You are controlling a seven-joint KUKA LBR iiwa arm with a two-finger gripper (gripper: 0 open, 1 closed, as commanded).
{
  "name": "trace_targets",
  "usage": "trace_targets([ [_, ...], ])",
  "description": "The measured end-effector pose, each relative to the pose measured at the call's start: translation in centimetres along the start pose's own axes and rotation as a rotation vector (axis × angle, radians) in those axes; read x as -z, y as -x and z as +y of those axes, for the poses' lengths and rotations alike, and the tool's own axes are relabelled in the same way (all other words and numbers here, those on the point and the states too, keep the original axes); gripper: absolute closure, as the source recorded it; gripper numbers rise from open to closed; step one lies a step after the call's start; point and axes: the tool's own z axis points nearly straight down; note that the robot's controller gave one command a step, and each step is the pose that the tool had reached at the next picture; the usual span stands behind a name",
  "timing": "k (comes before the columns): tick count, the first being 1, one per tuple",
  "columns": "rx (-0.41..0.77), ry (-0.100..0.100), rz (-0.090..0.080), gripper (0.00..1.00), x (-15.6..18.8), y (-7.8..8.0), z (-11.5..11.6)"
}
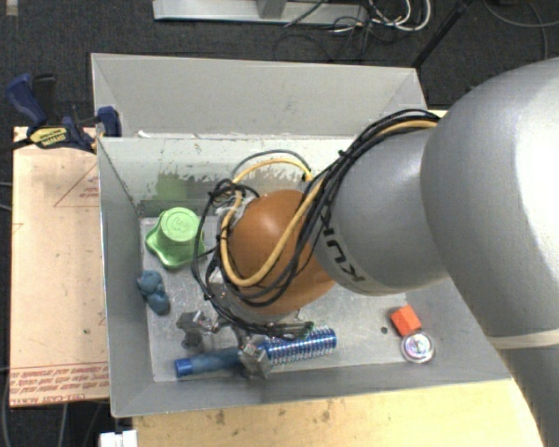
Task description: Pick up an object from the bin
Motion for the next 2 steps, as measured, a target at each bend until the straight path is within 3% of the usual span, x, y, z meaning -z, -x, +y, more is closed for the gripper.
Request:
trace_targets([
  [1,-0.003,0.009,0.011,1.0,-0.2,-0.3,0.3],
  [2,-0.095,0.005,0.009,1.0,16.8,-0.7,-0.9],
])
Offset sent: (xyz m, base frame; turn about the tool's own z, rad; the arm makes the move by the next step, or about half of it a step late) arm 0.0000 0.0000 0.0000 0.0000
